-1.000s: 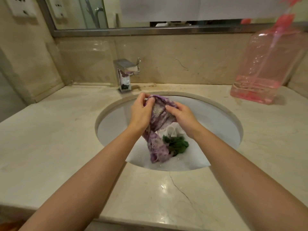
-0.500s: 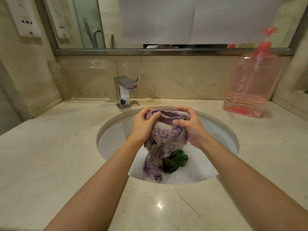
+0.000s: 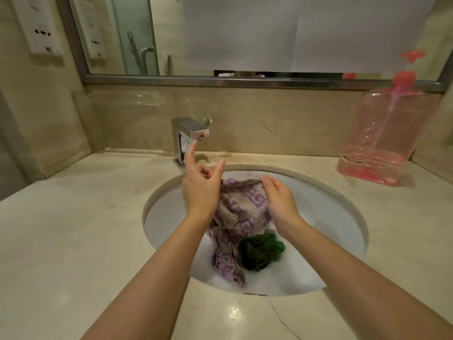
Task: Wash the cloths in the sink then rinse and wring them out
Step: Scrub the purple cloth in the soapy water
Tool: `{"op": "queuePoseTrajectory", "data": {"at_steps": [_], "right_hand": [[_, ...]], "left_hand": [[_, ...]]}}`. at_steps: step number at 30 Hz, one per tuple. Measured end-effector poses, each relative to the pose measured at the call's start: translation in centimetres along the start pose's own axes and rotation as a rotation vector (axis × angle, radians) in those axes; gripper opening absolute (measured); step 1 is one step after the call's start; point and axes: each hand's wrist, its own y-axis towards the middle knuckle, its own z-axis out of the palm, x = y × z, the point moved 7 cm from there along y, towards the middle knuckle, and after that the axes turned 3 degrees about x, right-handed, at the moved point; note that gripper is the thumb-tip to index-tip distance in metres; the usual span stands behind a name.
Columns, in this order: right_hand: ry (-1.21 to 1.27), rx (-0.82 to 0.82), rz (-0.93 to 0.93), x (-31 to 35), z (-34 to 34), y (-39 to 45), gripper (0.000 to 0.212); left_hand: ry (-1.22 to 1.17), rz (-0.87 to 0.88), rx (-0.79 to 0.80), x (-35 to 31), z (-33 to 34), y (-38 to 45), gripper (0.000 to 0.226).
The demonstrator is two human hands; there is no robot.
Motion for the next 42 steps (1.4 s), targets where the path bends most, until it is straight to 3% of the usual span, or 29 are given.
{"op": "queuePoseTrajectory", "data": {"at_steps": [3,6,9,13,17,23,32,37,40,42], "right_hand": [[-0.016,-0.004,-0.035,-0.2,0.1,0.0,0.04],[-0.013,-0.013,-0.042,0.1,0.1,-0.3,0.04],[-0.017,-0.036,-0.055,0.3,-0.2,-0.4,0.034],[-0.015,0.021,-0.099,1.1,0.5,-1.1,0.047],[-0.008,0.059,-0.134,1.7,1.1,-1.7,0.043],[-0.02,0.129,-0.125,2.1,1.9,-2.1,0.032],[-0.091,0.191,-0.161,1.9,3.0,-2.6,0.038],[-0.059,0.18,-0.178,1.9,3.0,-2.6,0.033],[-0.05,0.181,-0.19,2.0,3.0,-2.7,0.028],[-0.057,0.183,-0.192,2.1,3.1,-2.7,0.027]], "left_hand": [[-0.035,0.121,0.01,-0.5,-0.1,0.0,0.081],[-0.043,0.2,0.029,-1.5,0.0,-0.2,0.08],[-0.022,0.183,-0.001,-2.2,-0.6,0.1,0.047],[-0.019,0.059,-0.088,-2.7,-2.0,0.7,0.001],[-0.013,-0.047,-0.163,-2.8,-3.3,1.1,0.016],[0.047,-0.089,-0.181,-2.7,-4.8,0.6,0.009],[0.062,-0.163,-0.163,-0.8,-6.7,-0.9,0.013],[0.104,-0.082,0.007,-1.1,-5.9,-1.3,0.037],[0.104,-0.023,-0.027,-1.4,-6.1,-1.3,0.071],[0.086,-0.012,-0.076,-1.5,-6.4,-1.4,0.078]]}}
